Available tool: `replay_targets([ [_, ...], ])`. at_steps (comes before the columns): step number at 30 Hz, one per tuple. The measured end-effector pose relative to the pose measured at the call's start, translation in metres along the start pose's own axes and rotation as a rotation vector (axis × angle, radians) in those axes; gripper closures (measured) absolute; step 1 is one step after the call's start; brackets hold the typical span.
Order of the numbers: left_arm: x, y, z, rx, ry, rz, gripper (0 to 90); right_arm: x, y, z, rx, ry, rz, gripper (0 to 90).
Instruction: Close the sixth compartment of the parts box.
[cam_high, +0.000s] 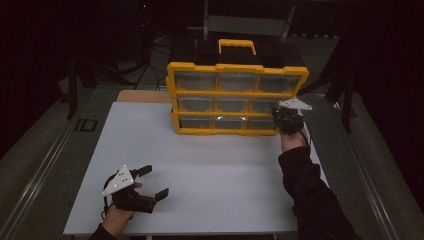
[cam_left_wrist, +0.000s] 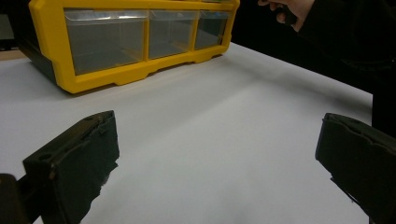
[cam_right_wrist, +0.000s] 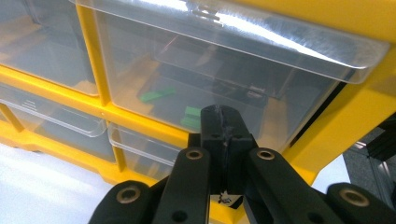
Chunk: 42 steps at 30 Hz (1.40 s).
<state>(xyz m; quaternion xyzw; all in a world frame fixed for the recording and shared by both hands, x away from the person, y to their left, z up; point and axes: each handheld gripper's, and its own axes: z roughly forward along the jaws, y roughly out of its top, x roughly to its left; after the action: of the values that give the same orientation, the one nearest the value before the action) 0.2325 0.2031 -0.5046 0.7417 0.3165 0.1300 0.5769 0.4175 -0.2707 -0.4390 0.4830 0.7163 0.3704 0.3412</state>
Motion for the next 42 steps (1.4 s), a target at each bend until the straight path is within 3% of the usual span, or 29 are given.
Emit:
replay_targets([
  [11, 0.000, 0.000, 0.000, 0.003, 0.004, 0.005, 0.0, -0.002, -0.002, -0.002, 0.000, 0.017, 0.022, 89.0],
  [18, 0.001, 0.000, 0.000, 0.002, 0.007, -0.005, 0.0, -0.002, -0.004, -0.008, -0.003, 0.057, 0.034, 80.7],
  [30, 0.001, 0.001, 0.004, 0.005, 0.004, 0.000, 0.0, -0.006, -0.005, -0.016, -0.026, 0.081, 0.048, 69.7],
  [42, 0.003, -0.001, 0.003, 0.009, 0.002, -0.008, 0.0, -0.002, -0.006, -0.022, -0.044, 0.194, 0.011, 35.5],
])
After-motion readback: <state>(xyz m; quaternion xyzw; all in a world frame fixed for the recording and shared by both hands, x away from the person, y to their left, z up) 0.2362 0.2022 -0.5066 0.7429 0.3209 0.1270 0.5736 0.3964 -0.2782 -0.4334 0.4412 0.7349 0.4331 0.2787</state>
